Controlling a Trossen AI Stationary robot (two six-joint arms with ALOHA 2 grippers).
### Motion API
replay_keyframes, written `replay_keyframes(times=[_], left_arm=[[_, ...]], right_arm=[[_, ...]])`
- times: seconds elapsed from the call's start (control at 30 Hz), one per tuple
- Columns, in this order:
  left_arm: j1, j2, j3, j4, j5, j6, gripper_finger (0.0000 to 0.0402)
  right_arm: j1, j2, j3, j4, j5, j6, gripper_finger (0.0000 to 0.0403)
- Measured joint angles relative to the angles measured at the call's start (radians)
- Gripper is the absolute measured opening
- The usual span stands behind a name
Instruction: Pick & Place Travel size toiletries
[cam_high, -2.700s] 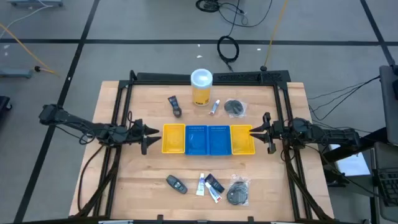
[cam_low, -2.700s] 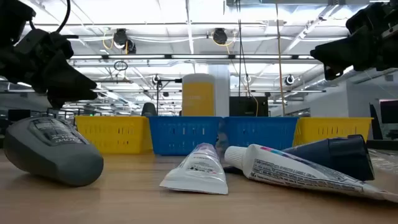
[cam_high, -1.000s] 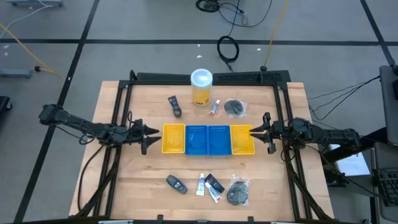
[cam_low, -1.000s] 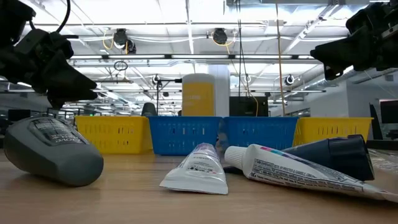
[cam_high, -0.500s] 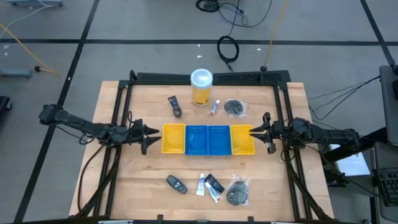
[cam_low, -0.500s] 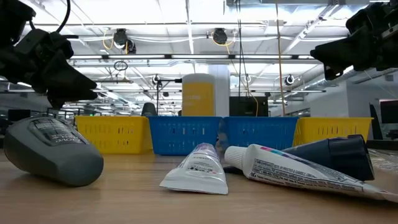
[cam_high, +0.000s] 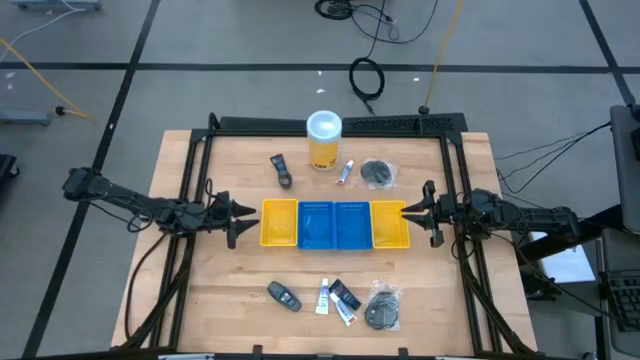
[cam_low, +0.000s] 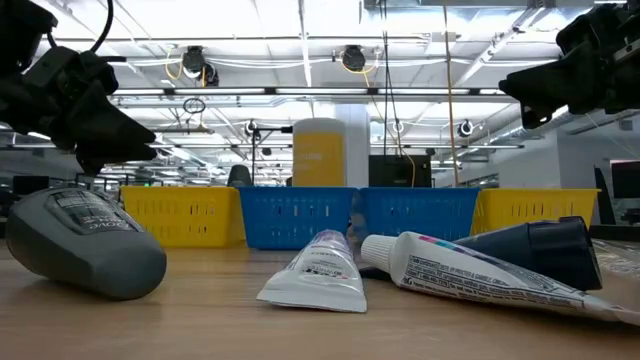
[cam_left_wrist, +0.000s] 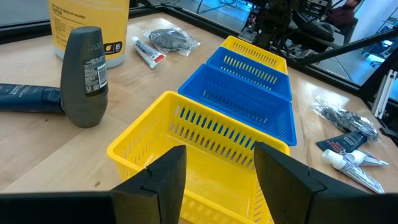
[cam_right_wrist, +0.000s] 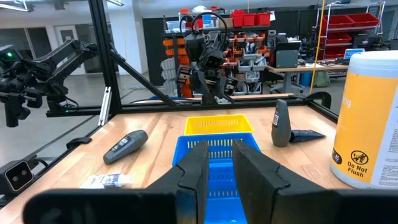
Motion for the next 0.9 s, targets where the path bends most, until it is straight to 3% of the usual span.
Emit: replay_keyframes(times=[0.9], left_arm=[[0.007,0.000,0.000,0.008,-0.057,0.001,0.0186]], right_arm=[[0.000,0.000,0.000,0.049,0.000,0.014,0.0063]])
